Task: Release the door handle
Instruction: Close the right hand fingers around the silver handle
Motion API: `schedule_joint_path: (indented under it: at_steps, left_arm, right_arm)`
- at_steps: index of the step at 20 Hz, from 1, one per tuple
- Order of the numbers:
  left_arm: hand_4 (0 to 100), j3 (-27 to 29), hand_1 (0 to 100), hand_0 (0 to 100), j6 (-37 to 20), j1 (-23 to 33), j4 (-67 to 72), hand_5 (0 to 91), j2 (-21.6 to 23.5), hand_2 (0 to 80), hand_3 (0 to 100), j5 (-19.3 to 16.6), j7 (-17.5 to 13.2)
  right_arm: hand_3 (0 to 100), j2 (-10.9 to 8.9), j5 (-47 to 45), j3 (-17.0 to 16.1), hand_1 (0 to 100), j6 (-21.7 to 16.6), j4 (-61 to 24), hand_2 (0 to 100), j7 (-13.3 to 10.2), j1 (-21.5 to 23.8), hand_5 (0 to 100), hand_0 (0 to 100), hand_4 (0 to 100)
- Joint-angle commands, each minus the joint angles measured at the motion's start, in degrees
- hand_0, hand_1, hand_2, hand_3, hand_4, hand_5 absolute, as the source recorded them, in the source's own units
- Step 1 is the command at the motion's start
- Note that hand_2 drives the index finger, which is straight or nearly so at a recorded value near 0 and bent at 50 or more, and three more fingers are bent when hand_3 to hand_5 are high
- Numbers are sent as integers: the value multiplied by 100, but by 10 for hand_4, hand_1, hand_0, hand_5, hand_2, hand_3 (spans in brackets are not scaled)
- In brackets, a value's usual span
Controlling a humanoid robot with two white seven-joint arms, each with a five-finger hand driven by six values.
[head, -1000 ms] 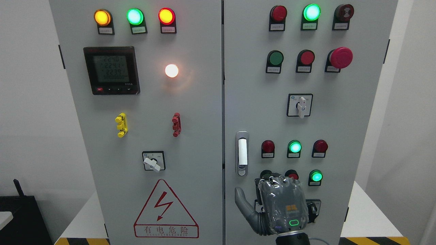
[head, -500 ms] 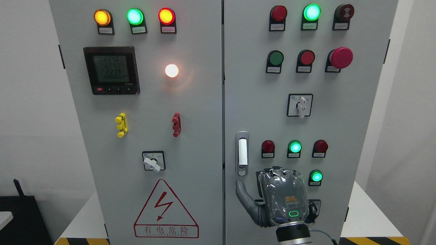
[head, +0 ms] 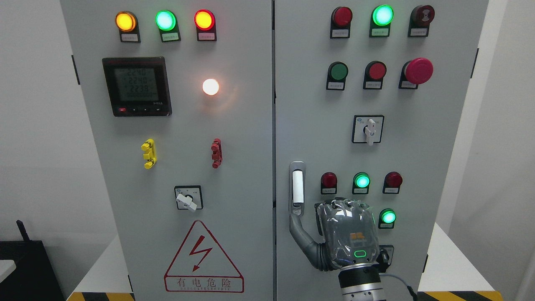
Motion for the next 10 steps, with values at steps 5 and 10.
schedule_joint_path:
  at_steps: [5,10]
  left_arm:
    - [0,62,389,120,5,-3,97,0,1,0,0,0,3]
    - [0,62,389,120,5,-3,97,0,1,0,0,0,3]
  right_arm:
    - [1000,91,82,30,12,7,40,952,105,-97,912,360,909]
    - [1000,91,91,39,19,7,154,950,114,-159,913,355,910]
